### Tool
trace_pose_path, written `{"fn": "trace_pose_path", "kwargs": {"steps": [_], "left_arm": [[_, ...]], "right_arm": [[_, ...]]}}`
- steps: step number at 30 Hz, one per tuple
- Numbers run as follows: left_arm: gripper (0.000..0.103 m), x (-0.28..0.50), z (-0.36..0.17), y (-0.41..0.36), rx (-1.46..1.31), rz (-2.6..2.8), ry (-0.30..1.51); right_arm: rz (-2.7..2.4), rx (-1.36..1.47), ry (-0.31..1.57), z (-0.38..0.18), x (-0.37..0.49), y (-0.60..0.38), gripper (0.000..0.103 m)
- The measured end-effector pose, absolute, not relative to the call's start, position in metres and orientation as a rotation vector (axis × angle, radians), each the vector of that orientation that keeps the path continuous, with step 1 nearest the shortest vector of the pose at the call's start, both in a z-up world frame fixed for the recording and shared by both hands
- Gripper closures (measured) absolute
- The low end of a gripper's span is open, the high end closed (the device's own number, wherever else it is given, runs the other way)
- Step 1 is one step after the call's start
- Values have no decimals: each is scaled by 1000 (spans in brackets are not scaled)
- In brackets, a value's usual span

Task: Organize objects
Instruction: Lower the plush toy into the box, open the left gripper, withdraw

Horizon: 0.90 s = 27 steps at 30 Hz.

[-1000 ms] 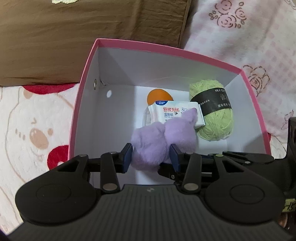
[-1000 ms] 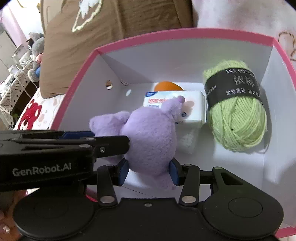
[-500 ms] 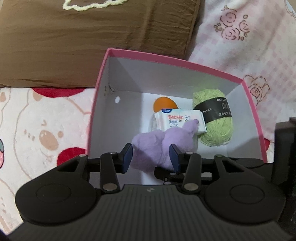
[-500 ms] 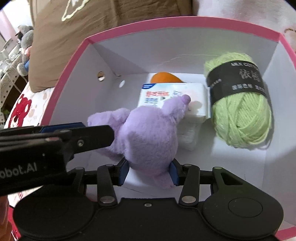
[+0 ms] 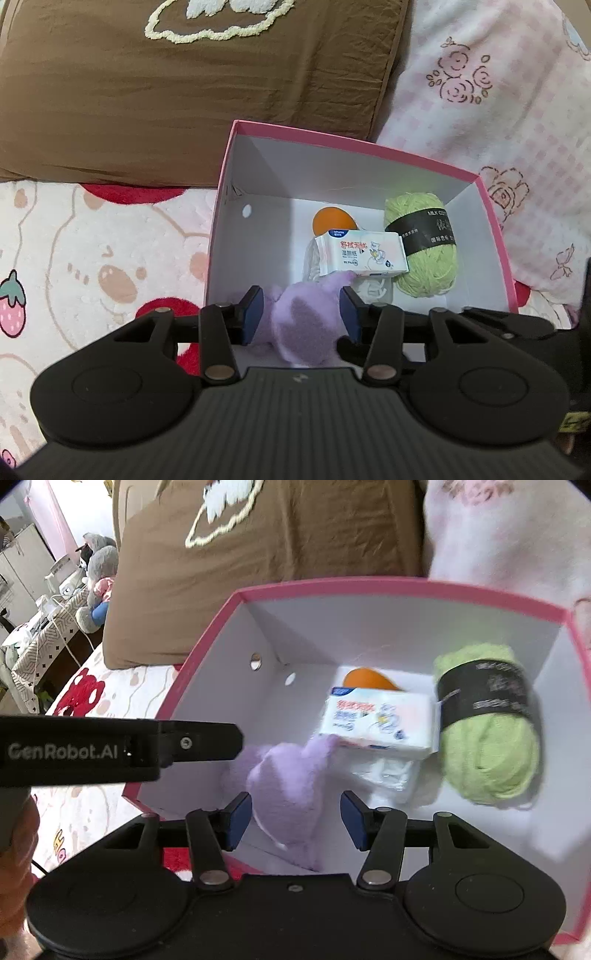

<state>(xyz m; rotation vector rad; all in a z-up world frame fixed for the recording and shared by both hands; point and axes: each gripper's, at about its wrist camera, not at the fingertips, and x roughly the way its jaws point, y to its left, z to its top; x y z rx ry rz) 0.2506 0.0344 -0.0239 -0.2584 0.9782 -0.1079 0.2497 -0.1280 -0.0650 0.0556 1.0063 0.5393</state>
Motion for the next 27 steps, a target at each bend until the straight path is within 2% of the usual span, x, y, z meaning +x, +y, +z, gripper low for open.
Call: {"fn": "trace_pose_path", "kwargs": {"steps": [14, 21, 25, 27], "left_arm": [[46, 225, 11, 20, -214, -120, 997], [41, 202, 35, 11, -166, -140, 985], [38, 186, 54, 6, -139, -149, 962], [37, 179, 63, 4, -131, -166, 955]], "right_arm": [[549, 15, 887, -2, 204, -162, 37], [556, -33, 801, 30, 178, -181, 28], [556, -59, 757, 47, 161, -190, 18], [560, -73, 738, 53, 153, -194, 18]]}}
